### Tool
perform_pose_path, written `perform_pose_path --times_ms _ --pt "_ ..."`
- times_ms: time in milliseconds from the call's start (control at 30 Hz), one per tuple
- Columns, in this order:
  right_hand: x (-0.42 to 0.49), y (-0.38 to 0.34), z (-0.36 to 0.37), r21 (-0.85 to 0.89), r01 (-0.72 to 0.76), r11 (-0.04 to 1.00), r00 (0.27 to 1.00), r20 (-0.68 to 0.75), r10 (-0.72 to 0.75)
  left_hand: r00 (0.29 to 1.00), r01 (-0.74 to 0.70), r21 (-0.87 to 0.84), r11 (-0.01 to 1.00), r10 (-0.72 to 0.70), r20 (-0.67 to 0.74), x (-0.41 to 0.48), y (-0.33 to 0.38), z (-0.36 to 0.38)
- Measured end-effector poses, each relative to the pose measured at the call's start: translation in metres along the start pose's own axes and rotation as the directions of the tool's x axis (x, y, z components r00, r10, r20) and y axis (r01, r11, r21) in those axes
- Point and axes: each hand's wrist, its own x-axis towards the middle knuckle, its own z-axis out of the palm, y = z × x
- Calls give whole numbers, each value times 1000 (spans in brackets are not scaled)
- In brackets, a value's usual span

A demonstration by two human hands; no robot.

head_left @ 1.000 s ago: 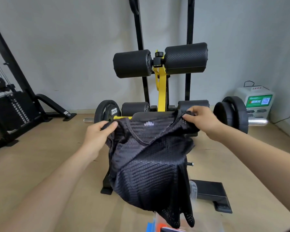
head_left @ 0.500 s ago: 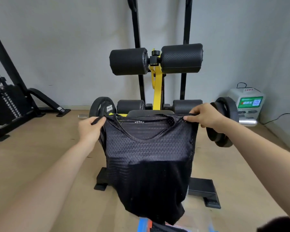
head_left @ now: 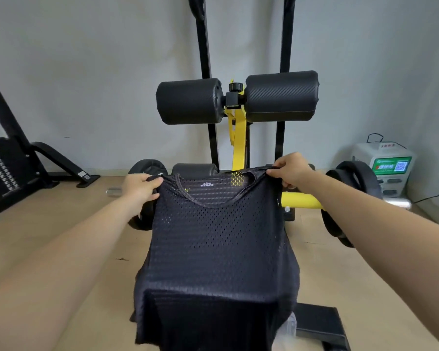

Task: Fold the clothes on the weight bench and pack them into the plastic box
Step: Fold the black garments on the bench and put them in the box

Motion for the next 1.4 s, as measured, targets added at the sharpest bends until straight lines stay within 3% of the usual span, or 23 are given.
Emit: perform_pose_path --times_ms 133,300,500,833,967,1100,1200,1300,1400 --pt "50 5 14 208 -142 968 989 4 145 1000 3 -20 1000 -3 -25 50 -5 30" --pt "107 21 22 330 -115 937 989 -53 140 999 -9 -36 999 7 -49 102 -9 56" --pt "128 25 33 356 -27 934 991 -116 73 997 -61 -58 996 58 -50 124 -15 58" --pt "67 18 14 306 45 951 998 -66 -26 1000 -19 -158 987 19 0 68 5 28" --pt "33 25 0 205 126 971 992 -38 -121 996 -33 -149 988 45 75 26 8 11" --pt "-1 32 -11 -29 235 972 972 -22 -236 989 -99 -66 993 105 102 -9 -3 -8" --pt "-20 37 -14 -185 285 941 958 35 -283 966 -207 121 971 184 182 -28 -12 -17" --pt "-39 45 -14 -410 296 863 946 248 -206 939 -235 359 903 116 323 -45 -18 -23" --pt "-58 56 -14 -436 277 857 948 268 -170 936 -290 520 804 125 330 -61 -21 -29"
